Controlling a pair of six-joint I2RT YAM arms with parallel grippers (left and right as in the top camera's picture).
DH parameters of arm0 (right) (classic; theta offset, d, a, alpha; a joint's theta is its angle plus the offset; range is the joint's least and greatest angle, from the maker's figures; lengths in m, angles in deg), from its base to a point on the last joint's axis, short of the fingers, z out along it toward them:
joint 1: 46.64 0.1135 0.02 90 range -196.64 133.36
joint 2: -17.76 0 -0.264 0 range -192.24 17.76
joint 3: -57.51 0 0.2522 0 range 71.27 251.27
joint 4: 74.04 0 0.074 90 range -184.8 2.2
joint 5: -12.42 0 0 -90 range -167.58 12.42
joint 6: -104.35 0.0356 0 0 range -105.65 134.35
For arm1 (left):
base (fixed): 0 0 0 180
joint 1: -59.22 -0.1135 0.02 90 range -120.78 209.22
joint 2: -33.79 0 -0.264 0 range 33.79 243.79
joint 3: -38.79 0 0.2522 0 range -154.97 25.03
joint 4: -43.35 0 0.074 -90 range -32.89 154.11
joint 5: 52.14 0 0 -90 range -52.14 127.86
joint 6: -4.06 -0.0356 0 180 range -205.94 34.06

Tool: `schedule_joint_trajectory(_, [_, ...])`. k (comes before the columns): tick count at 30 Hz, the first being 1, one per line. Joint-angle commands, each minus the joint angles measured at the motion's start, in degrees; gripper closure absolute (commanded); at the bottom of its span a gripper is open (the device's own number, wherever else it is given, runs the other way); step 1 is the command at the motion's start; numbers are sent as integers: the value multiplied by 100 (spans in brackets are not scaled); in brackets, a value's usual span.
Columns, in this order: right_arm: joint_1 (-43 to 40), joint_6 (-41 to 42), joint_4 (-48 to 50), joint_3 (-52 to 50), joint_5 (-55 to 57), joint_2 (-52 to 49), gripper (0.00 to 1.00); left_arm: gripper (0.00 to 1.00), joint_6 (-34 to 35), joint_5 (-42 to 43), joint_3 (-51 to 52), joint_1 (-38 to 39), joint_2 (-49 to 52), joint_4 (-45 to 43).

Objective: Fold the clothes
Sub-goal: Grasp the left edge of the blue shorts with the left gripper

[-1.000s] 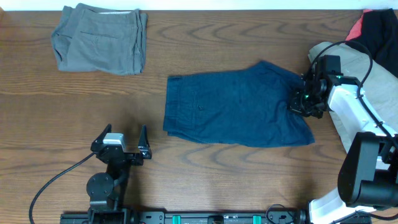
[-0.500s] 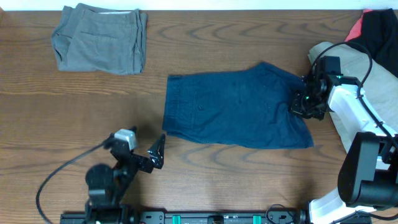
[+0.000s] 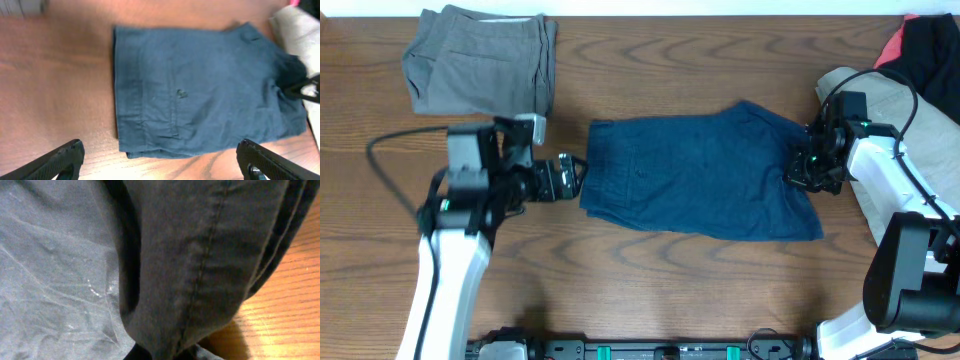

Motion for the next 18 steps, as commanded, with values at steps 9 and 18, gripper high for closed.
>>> schedule_joint_trajectory(9, [90, -186, -74, 2, 9, 9, 99, 3, 1150, 59, -24, 17, 1939, -520])
schedule_joint_trajectory(18, [90, -225, -92, 2, 4, 9, 99, 7, 826, -133, -24, 481, 2677, -627])
